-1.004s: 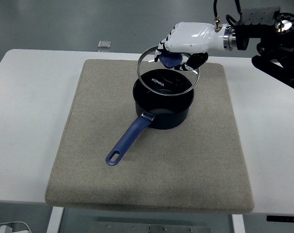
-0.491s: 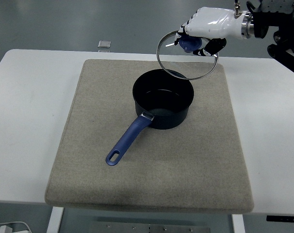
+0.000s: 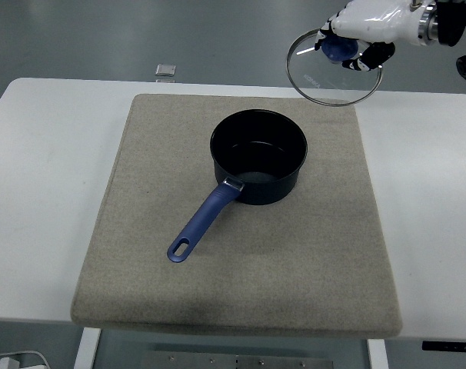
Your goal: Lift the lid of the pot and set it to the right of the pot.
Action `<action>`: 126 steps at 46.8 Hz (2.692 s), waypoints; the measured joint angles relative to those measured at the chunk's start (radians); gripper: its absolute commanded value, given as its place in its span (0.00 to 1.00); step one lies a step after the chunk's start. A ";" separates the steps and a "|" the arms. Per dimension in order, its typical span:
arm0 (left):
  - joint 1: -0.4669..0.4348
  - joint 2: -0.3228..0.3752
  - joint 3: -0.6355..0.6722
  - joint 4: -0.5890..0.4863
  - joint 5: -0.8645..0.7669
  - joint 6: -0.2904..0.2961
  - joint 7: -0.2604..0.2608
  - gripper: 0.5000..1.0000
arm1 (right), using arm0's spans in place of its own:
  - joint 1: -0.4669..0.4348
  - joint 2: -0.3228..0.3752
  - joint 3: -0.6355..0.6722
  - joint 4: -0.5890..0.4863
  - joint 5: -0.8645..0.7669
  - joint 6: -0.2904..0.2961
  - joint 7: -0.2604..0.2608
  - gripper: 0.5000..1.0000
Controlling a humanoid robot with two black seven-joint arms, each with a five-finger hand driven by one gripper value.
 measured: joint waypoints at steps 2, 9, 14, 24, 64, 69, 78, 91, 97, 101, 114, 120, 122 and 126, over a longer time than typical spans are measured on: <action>0.000 0.000 0.000 0.000 0.000 0.000 0.000 1.00 | -0.003 -0.006 -0.017 0.000 0.000 -0.001 0.000 0.00; 0.000 0.000 0.000 0.000 0.000 0.000 0.000 1.00 | -0.011 -0.008 -0.044 -0.001 0.000 -0.006 0.000 0.00; 0.000 0.000 0.000 0.000 0.000 0.000 0.000 1.00 | -0.021 -0.010 -0.046 -0.001 0.000 -0.006 0.000 0.00; 0.000 0.000 0.000 0.000 0.000 0.000 0.000 1.00 | -0.038 -0.019 -0.049 0.002 0.000 -0.005 0.000 0.00; 0.000 0.000 0.000 0.000 0.000 0.000 0.000 1.00 | -0.132 -0.017 -0.052 -0.003 0.006 -0.026 0.000 0.00; 0.000 0.000 0.000 0.000 0.000 0.000 0.000 1.00 | -0.139 -0.013 -0.052 -0.002 0.006 -0.030 0.000 0.00; 0.000 0.000 0.000 0.000 0.000 0.000 0.000 1.00 | -0.155 -0.012 -0.050 -0.001 0.006 -0.033 0.000 0.00; 0.000 0.000 0.000 0.000 0.000 0.000 0.000 1.00 | -0.166 -0.006 -0.047 0.001 0.006 -0.041 0.000 0.00; 0.000 0.000 0.000 0.000 0.000 0.000 0.000 1.00 | -0.172 -0.003 -0.046 0.001 0.006 -0.043 0.000 0.00; 0.000 0.000 0.000 0.000 0.000 0.000 0.000 1.00 | -0.173 -0.001 -0.046 0.002 0.006 -0.049 0.000 0.00; 0.000 0.000 0.000 0.000 0.000 0.000 0.000 1.00 | -0.201 0.001 -0.047 0.007 0.024 -0.051 0.000 0.00; 0.000 0.000 0.000 0.000 0.000 0.000 0.000 1.00 | -0.213 0.001 -0.045 0.007 0.026 -0.052 0.000 0.00; 0.000 0.000 0.000 0.000 0.000 0.000 0.000 1.00 | -0.215 0.001 -0.045 0.007 0.031 -0.052 0.000 0.00; 0.000 0.000 0.000 0.000 0.000 0.000 0.000 1.00 | -0.217 0.001 -0.044 0.007 0.039 -0.052 0.000 0.00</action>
